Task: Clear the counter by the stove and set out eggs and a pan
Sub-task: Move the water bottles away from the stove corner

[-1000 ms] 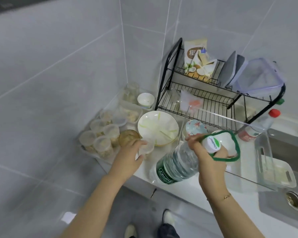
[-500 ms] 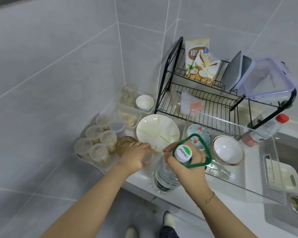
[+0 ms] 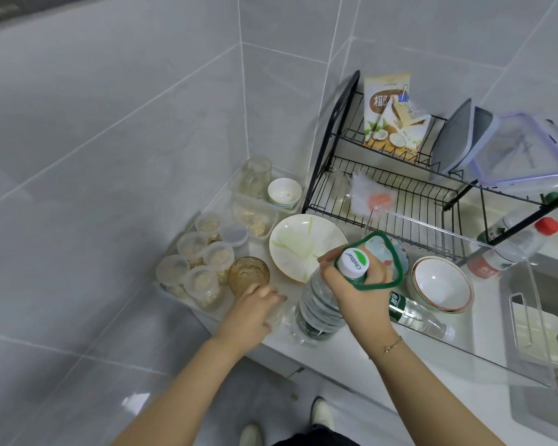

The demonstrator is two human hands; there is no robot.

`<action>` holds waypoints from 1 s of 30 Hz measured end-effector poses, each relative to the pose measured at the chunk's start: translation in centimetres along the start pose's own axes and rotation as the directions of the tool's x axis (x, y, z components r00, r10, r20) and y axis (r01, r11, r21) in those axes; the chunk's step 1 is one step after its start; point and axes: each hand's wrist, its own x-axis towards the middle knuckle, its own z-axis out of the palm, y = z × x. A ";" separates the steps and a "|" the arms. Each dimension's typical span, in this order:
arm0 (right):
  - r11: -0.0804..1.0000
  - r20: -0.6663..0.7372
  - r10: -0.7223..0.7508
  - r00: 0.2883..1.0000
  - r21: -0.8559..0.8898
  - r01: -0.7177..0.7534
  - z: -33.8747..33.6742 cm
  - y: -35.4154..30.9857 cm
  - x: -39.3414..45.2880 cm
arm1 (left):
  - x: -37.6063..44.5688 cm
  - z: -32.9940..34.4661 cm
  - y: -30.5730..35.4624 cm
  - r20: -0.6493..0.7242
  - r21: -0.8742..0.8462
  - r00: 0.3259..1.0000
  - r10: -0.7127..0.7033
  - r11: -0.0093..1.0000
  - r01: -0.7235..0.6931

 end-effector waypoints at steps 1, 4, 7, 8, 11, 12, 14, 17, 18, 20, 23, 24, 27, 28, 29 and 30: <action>1.000 -0.007 -0.003 1.000 -0.007 0.003 0.2 0.1 0.1 | -0.4 0.2 0.0 -0.022 -0.010 1.000 -0.007 1.000 0.006; 1.000 -0.044 0.020 0.999 -0.012 -0.020 0.8 0.2 0.9 | -1.0 0.7 0.0 -0.092 -0.040 0.996 -0.020 0.999 0.016; 0.998 -0.092 0.061 0.994 -0.015 -0.063 1.4 0.6 1.9 | -1.2 1.0 0.0 -0.116 -0.081 0.993 -0.029 0.997 0.019; 0.997 -0.113 0.067 0.991 -0.021 -0.070 1.5 0.8 2.3 | -1.1 1.0 0.1 -0.114 -0.090 0.993 -0.026 0.996 0.016; 0.997 -0.157 0.060 0.986 -0.043 -0.067 1.7 0.9 3.0 | -0.6 1.1 0.1 -0.095 -0.107 0.995 0.018 0.994 -0.028; 0.997 -0.158 0.051 0.986 -0.052 -0.060 1.7 0.8 3.1 | -0.4 1.1 0.2 -0.087 -0.108 0.996 0.033 0.993 -0.043; 0.997 -0.150 0.046 0.988 -0.052 -0.054 1.7 0.6 2.9 | 0.1 1.1 0.2 -0.075 -0.110 0.996 0.039 0.993 -0.047; 0.997 -0.138 0.036 0.990 -0.060 -0.045 1.6 0.7 3.0 | 1.0 1.2 0.5 -0.076 -0.078 0.996 0.050 0.995 -0.056; 0.996 -0.121 0.026 0.992 -0.080 -0.036 1.5 0.9 3.3 | 1.3 1.2 0.6 -0.073 -0.054 0.996 0.060 0.997 -0.064; 0.991 -0.066 0.005 0.998 -0.136 -0.014 1.1 1.2 3.6 | 1.9 1.2 0.7 -0.074 -0.024 0.995 0.069 0.997 -0.071; 0.990 0.000 0.006 1.000 -0.142 -0.006 0.6 1.0 3.6 | 2.8 1.2 0.5 -0.087 -0.032 0.994 0.070 0.997 -0.073; 0.990 0.014 0.004 1.000 -0.144 -0.002 0.5 0.9 3.5 | 3.1 1.2 0.5 -0.081 -0.035 0.994 0.070 0.997 -0.073; 0.991 0.069 0.032 0.997 -0.135 -0.022 0.3 1.1 3.3 | 3.8 1.1 0.5 -0.067 -0.055 0.996 0.060 0.996 -0.064; 0.994 0.089 0.049 0.995 -0.103 -0.039 0.2 1.2 3.2 | 3.8 1.1 0.6 -0.067 -0.060 0.996 0.059 0.996 -0.063; 0.996 0.109 0.062 0.992 -0.064 -0.055 0.1 1.3 3.0 | 3.7 1.1 0.7 -0.069 -0.057 0.996 0.053 0.997 -0.057; 0.998 0.127 0.065 0.990 -0.031 -0.061 -0.1 1.5 2.8 | 3.4 1.1 0.7 -0.084 -0.032 0.996 0.042 0.998 -0.045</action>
